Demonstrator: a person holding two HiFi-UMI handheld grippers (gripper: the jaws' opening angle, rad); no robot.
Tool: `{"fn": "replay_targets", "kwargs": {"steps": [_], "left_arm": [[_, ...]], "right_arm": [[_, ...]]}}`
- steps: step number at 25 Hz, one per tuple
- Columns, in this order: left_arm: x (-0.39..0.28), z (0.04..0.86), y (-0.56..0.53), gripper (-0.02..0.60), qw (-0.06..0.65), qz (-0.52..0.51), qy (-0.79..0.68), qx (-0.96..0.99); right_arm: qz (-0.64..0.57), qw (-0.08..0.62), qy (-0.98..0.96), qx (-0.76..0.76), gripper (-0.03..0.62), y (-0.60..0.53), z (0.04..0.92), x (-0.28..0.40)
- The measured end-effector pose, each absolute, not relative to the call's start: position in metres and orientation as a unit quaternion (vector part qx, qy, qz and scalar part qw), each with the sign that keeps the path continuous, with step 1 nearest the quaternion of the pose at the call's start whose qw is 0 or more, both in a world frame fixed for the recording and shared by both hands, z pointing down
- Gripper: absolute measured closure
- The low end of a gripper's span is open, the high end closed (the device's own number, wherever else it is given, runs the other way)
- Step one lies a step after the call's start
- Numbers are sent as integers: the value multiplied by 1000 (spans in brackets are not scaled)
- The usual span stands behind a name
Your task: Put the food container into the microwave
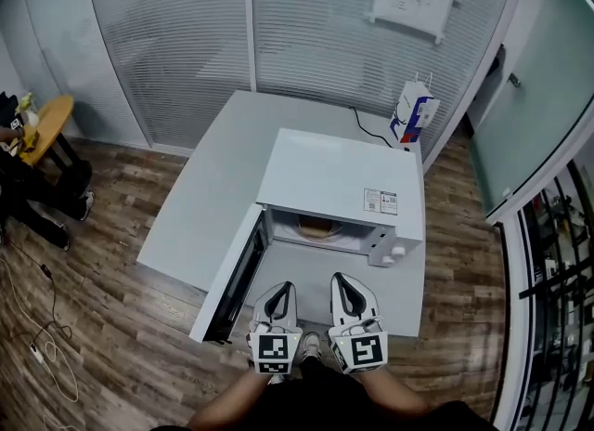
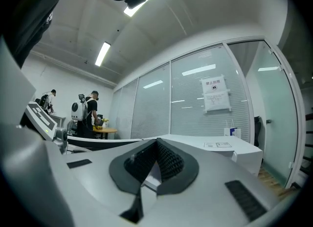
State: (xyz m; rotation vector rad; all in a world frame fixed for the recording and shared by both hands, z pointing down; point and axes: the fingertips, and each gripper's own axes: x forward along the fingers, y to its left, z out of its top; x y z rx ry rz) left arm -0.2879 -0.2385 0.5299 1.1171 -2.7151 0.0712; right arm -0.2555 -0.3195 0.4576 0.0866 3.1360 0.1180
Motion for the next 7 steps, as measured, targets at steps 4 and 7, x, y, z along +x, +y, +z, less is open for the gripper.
{"fn": "replay_targets", "kwargs": {"steps": [4, 7], "left_arm": [[-290, 530, -233, 575, 101, 24, -920, 377], [-294, 531, -230, 575, 101, 22, -921, 376]], "right_arm": [[38, 2, 999, 23, 595, -317, 458, -255], [40, 3, 999, 22, 595, -314, 457, -257]]}}
